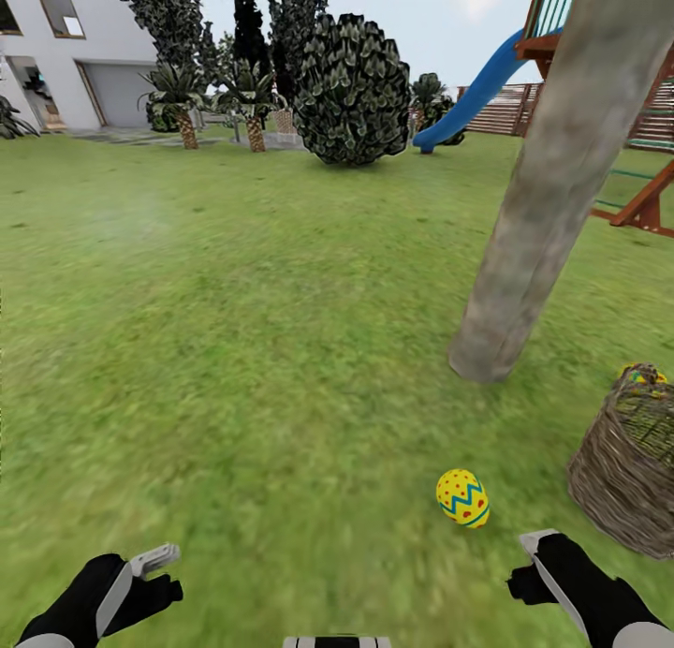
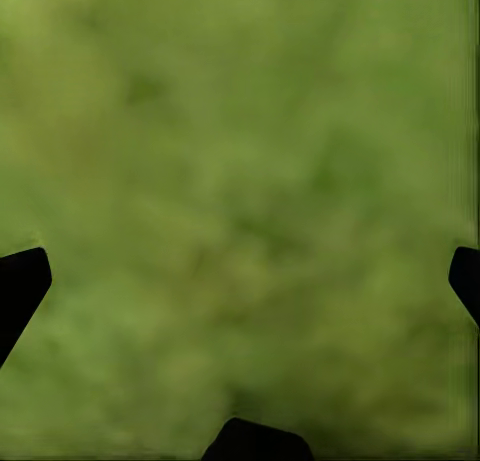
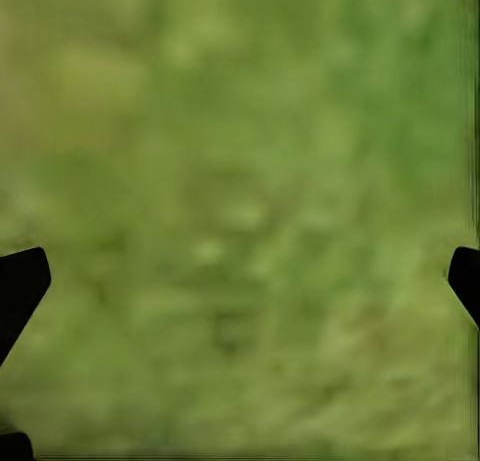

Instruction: Take the three Easter eggs out of the wicker basket on the lawn in the garden, then place them on the lawn next to a single tree (choose any tree) so that all three eggs are next to the same tree and none are left in the basket.

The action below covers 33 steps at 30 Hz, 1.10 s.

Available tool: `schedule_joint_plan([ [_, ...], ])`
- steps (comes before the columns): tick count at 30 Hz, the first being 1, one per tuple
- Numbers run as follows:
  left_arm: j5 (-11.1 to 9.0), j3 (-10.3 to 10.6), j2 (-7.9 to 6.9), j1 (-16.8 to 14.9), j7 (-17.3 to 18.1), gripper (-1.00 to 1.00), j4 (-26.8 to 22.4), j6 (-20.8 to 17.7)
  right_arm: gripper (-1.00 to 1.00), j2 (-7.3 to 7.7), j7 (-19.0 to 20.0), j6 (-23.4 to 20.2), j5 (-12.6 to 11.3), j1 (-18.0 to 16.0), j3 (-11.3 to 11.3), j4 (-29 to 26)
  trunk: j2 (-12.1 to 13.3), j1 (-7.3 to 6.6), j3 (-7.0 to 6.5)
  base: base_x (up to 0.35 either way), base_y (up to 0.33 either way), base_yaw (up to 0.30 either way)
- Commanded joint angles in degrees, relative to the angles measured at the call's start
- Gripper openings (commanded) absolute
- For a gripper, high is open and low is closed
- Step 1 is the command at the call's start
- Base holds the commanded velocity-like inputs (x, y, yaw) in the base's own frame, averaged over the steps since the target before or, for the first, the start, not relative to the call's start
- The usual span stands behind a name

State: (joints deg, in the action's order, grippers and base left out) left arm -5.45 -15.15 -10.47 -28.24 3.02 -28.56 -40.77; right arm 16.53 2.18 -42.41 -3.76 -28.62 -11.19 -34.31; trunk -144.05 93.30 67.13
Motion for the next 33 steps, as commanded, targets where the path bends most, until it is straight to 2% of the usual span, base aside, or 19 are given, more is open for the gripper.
schedule_joint_plan([
  [1, -0.4, -0.2, 0.02, 0.0, 0.0, 1.0, -0.1, -0.4, 1.0, 0.08, -0.1, -0.2, -0.4, 0.0, -0.4, -0.1, 0.0, -0.06, -0.18, -0.268, -0.191, 0.0],
  [18, -0.4, -0.1, 0.02, 0.0, -0.1, 1.0, 0.3, -0.4, 1.0, -0.26, -0.1, -0.1, -0.3, 0.0, -0.5, -0.1, 0.2, -0.5, -3.95, -0.264, -0.19, 0.0],
  [25, -0.5, -0.3, 0.02, 0.0, -0.1, 1.0, 0.3, -0.4, 1.0, -0.15, 0.3, 0.2, -0.4, 0.0, -0.4, 0.3, 0.3, -0.68, -5.5, -0.054, -0.04, 0.0],
  [31, -0.5, -0.3, 0.02, 0.0, 0.0, 1.0, 0.3, -0.3, 1.0, -0.17, 0.4, 0.5, -0.3, 0.0, -0.5, 2.2, 0.3, -0.68, -5.5, -0.001, -0.001, 0.0],
  [33, -0.5, -0.4, 0.0, 0.0, -0.1, 1.0, 0.3, -0.4, 1.0, -0.3, 0.1, 0.4, -0.1, 0.0, -0.6, 2.3, 0.3, -0.73, -5.94, 0.0, 0.0, 0.0],
])
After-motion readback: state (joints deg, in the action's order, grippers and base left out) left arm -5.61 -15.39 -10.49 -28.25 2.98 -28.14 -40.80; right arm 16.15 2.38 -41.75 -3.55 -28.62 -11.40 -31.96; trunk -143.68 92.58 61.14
